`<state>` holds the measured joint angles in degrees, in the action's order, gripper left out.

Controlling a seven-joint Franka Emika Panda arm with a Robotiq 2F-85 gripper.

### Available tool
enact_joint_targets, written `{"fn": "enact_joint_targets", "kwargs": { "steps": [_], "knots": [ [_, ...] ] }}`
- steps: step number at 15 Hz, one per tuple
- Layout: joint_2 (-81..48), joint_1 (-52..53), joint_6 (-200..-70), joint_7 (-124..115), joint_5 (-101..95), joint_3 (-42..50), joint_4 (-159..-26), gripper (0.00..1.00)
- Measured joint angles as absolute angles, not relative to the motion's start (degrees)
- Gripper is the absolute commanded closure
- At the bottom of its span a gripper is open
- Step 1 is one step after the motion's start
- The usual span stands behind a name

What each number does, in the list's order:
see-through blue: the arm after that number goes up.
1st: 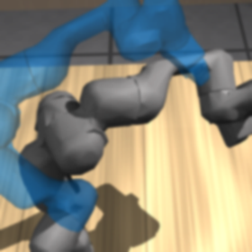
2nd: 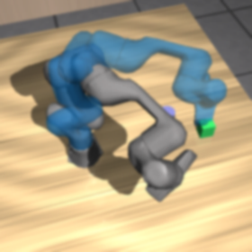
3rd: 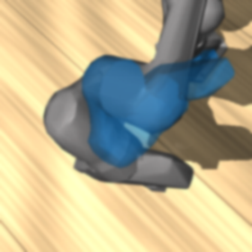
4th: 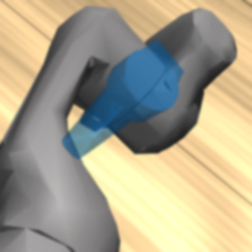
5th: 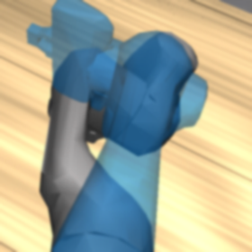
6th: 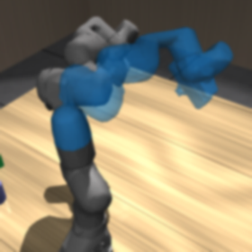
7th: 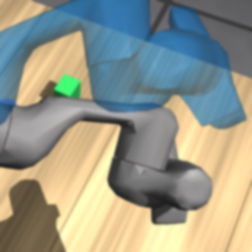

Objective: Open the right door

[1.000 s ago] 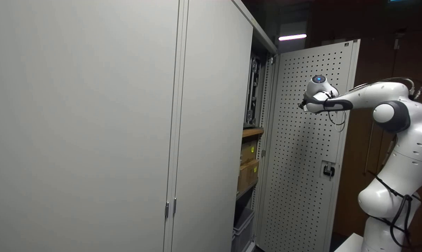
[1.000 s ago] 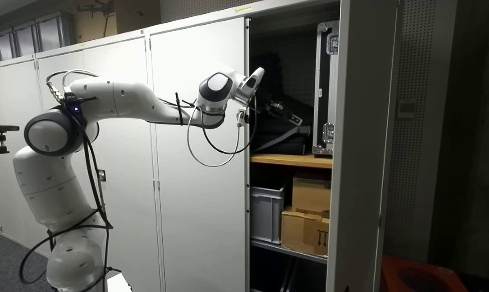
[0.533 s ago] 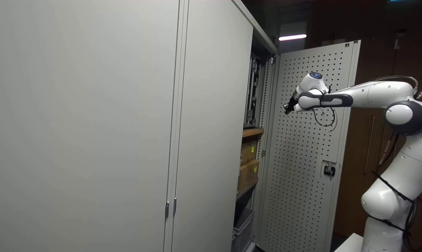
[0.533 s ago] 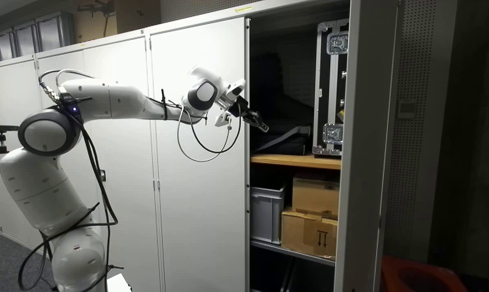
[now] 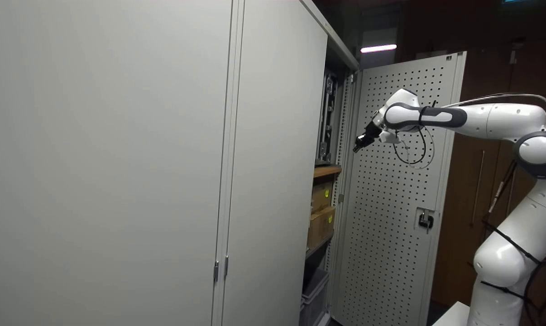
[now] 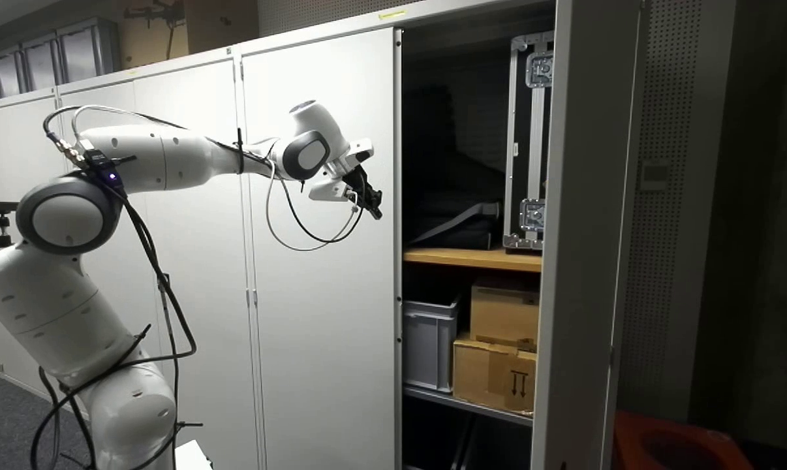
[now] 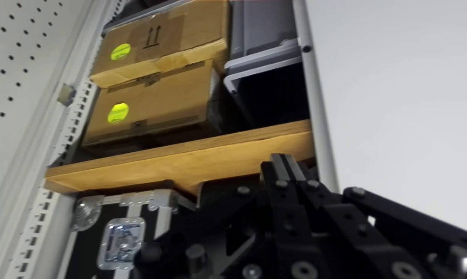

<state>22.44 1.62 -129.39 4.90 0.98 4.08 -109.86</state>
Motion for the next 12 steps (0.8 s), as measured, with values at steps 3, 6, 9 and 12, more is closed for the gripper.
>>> {"fn": "enact_joint_targets", "kwargs": {
  "steps": [3, 6, 9, 12],
  "knots": [
    [23.94, 4.42, -124.01, 13.03, 7.81, 4.96, -109.85, 1.0],
    [25.22, 6.48, -118.2, 19.83, 13.01, 6.19, -109.79, 1.0],
    [25.88, 7.53, -111.85, 24.75, 16.62, 7.3, -109.43, 1.0],
    [26.01, 7.58, -103.21, 26.12, 17.26, 8.01, -108.41, 1.0]
  ]
}}
